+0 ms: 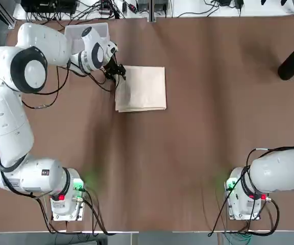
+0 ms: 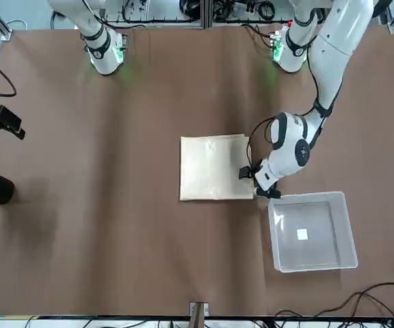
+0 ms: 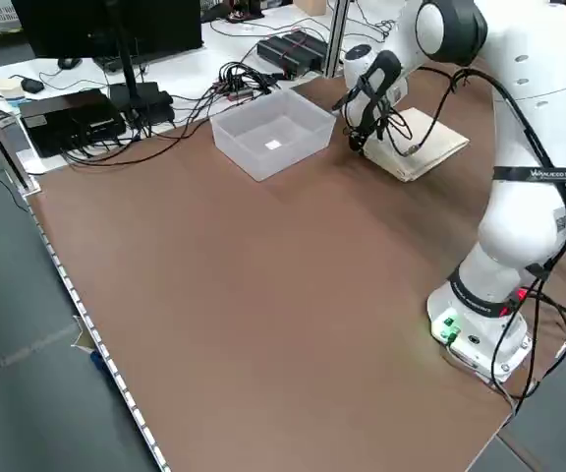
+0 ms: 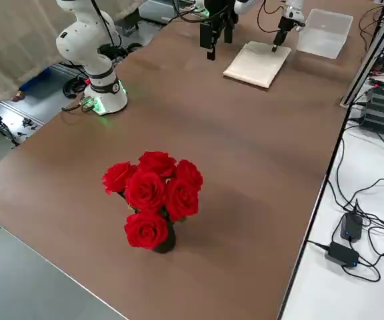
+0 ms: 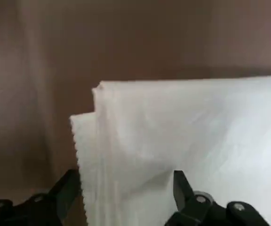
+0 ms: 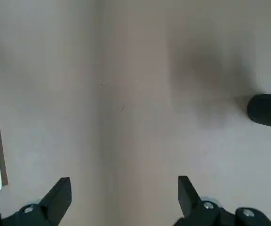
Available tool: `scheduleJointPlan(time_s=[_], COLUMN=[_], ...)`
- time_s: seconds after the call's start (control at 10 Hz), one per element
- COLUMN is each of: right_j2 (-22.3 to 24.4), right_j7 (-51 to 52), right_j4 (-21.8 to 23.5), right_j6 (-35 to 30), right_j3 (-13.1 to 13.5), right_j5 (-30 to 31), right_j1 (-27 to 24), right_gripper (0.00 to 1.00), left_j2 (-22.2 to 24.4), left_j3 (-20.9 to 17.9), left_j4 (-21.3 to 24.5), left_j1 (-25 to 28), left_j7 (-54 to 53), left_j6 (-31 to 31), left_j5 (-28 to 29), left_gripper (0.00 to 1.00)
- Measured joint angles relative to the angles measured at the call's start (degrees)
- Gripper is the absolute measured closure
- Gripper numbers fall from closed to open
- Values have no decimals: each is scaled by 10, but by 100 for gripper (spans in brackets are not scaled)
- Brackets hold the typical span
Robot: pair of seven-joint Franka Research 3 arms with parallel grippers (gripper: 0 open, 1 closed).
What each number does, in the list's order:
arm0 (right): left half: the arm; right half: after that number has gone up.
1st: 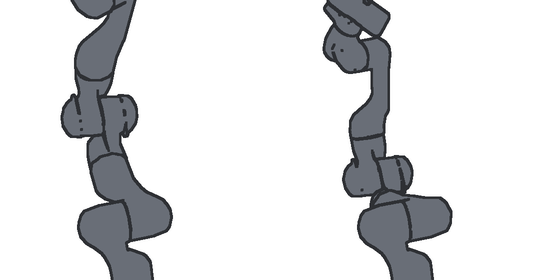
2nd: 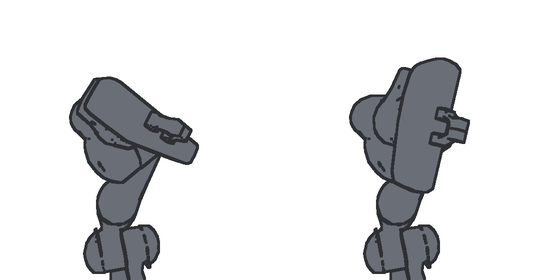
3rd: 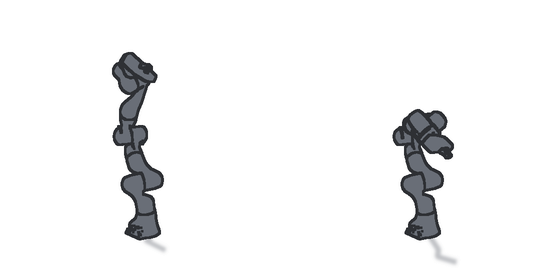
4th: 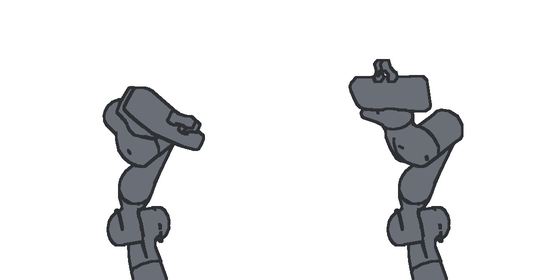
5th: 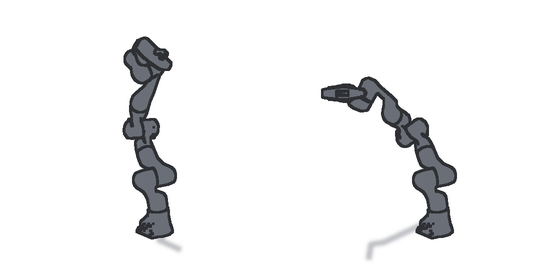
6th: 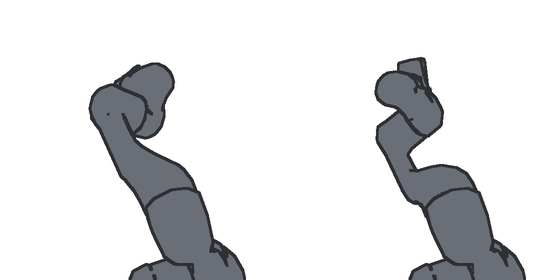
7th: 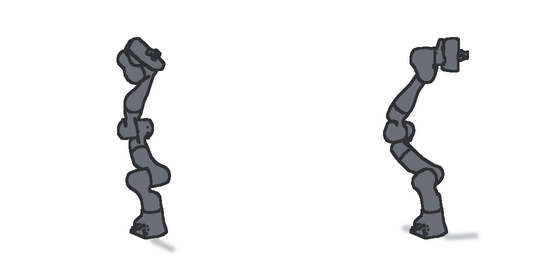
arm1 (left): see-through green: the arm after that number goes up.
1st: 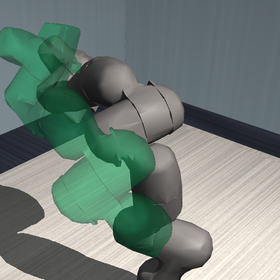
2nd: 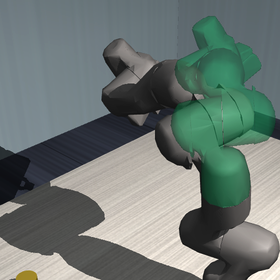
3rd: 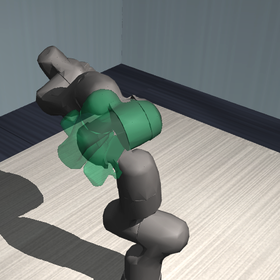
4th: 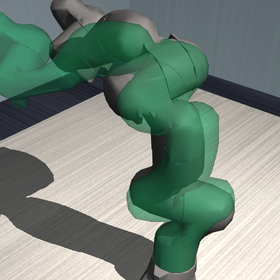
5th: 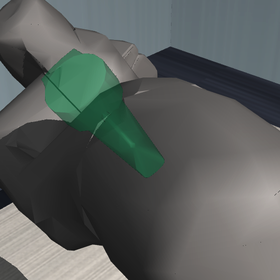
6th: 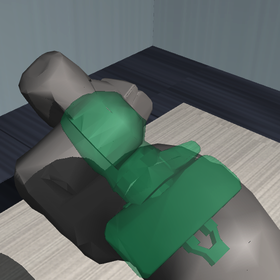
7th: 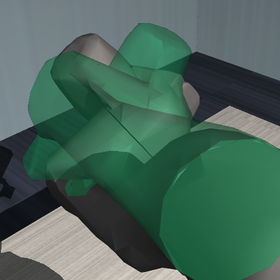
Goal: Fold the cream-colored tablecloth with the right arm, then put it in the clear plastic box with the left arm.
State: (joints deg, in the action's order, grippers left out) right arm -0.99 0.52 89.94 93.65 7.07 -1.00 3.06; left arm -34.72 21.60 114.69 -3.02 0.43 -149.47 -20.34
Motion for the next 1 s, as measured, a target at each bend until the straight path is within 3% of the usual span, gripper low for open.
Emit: scheduleJointPlan(time_s=[0.5,0.7,1.0], right_j2=[0,0,0], right_j7=[0,0,0], right_j4=[0,0,0], right_j6=[0,1,2], right_j3=[0,0,0], right_j5=[0,0,0], right_j1=[1,3,4], right_gripper=[0,0,0], left_j2=[2,18,83], left_j3=[1,1,-4], left_j4=[-6,-11,-16], left_j1=[1,6,20], left_j7=[38,38,39], left_j6=[4,56,161], left_j5=[0,0,8], left_gripper=[92,93,93])
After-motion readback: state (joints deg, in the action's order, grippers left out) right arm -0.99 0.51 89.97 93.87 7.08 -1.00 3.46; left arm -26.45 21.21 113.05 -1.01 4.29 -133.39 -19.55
